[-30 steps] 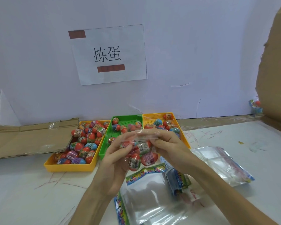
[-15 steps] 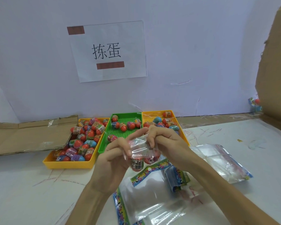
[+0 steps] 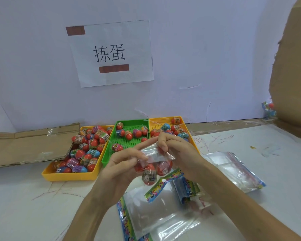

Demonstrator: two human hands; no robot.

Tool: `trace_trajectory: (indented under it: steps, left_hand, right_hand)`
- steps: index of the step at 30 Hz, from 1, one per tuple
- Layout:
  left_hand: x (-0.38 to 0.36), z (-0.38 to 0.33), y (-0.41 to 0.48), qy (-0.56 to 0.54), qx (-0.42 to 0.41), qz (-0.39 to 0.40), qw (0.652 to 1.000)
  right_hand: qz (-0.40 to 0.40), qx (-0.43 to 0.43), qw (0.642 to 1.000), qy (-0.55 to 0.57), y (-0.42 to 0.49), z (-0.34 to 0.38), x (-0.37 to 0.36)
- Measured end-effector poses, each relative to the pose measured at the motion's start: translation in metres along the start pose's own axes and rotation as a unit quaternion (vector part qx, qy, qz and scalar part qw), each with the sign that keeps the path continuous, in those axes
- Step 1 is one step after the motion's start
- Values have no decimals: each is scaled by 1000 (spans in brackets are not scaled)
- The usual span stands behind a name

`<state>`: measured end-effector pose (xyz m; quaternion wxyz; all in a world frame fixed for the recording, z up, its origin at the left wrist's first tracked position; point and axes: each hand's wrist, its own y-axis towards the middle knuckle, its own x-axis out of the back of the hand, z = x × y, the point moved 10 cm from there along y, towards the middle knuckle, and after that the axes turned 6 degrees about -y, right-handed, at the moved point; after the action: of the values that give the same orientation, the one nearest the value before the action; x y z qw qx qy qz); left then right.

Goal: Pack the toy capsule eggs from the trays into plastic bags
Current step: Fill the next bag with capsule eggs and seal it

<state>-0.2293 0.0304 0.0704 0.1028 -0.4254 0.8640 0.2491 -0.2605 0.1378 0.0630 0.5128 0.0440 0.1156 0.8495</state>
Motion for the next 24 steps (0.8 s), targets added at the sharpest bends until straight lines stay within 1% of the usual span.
trace_trajectory:
  steps: [2,5,7,12,14,16,17,20,24]
  left_hand:
    - [6,0,1,39,-15,-32,999]
    - [20,-5,-1,112,-60,-116,985]
    - [30,-14,-4,161,-99,-175,966]
    - [50,-25,-17,213,-165,-296,917]
    - [54,-29,-22,256,-181,-322,893]
    - [55,-32,-24,278,-189,-329,882]
    - [55,-31,-24,273,-189,-329,884]
    - [57,-26,-21,222,-173,-322,904]
    - [65,-14,-16,112,-131,-310,935]
  right_hand:
    - [-13,3,1000,16,2,1,2]
    - [-32,-20,997,61,4,-6,5]
    - [-40,-32,996,79,5,-12,7]
    - [-44,-46,997,47,5,-15,3]
    - [-46,-47,997,39,4,-15,2]
    - [-51,-47,997,40,4,-15,2]
    - [-52,-48,997,37,4,-15,2]
    - [-61,-49,997,28,4,-15,5]
    - [-75,-55,996,3,4,-16,9]
